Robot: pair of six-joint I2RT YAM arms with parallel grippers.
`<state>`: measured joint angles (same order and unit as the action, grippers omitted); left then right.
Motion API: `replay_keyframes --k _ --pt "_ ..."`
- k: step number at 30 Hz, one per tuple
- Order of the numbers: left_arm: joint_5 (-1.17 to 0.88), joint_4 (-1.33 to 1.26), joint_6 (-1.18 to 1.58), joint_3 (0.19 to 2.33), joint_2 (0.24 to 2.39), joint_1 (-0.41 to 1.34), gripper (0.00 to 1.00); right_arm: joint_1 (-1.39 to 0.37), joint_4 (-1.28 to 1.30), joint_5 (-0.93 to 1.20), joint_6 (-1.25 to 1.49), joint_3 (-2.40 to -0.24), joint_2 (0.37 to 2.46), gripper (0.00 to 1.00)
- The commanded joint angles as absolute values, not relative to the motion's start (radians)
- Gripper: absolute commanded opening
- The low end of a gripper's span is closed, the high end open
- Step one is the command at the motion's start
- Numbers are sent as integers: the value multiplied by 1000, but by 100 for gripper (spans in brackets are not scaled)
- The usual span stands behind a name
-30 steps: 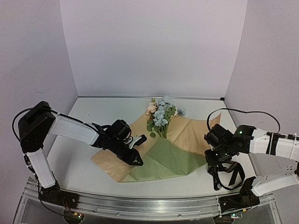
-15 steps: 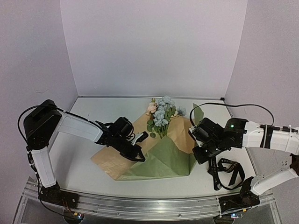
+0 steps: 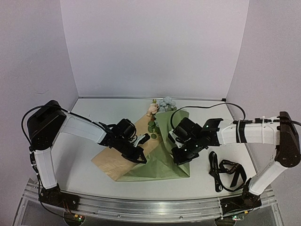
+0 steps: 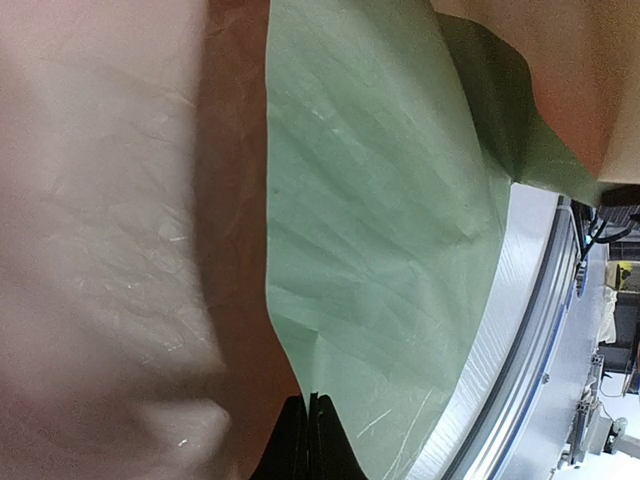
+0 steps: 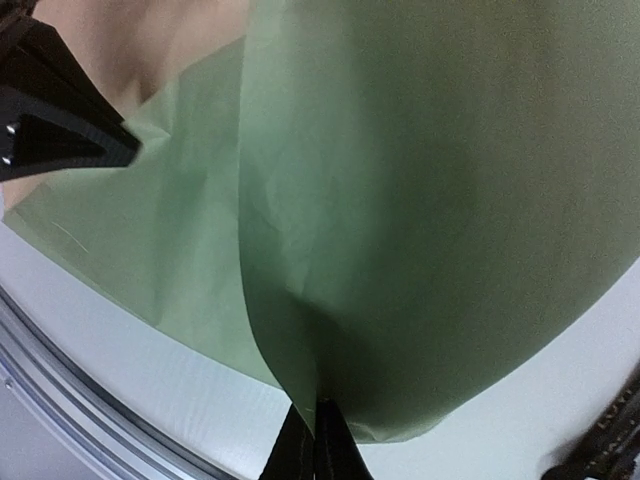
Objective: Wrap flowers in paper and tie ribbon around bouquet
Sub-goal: Fold the one-fourth-folded wrapping paper at the center of the board.
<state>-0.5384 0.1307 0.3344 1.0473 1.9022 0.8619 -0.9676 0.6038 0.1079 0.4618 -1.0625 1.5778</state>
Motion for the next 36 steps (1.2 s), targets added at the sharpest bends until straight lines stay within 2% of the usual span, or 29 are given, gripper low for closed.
replay_keyframes --k 1,12,21,26,31,36 --pt "-526 124 325 1090 1905 856 0 -971 494 222 529 -1129 1658 0" --pt "-521 131 324 1099 1919 856 0 -892 280 412 699 -1086 1791 2" --pt "-505 136 328 1108 1935 856 1 -893 254 523 727 -1113 1828 2" --pt "-478 131 342 1103 1923 856 4 -893 254 536 726 -1101 1843 2" --pt "-464 116 354 1078 1901 856 15 -892 252 526 725 -1106 1867 2" --pt "-437 103 362 1024 1828 848 32 -890 250 534 726 -1116 1882 1"
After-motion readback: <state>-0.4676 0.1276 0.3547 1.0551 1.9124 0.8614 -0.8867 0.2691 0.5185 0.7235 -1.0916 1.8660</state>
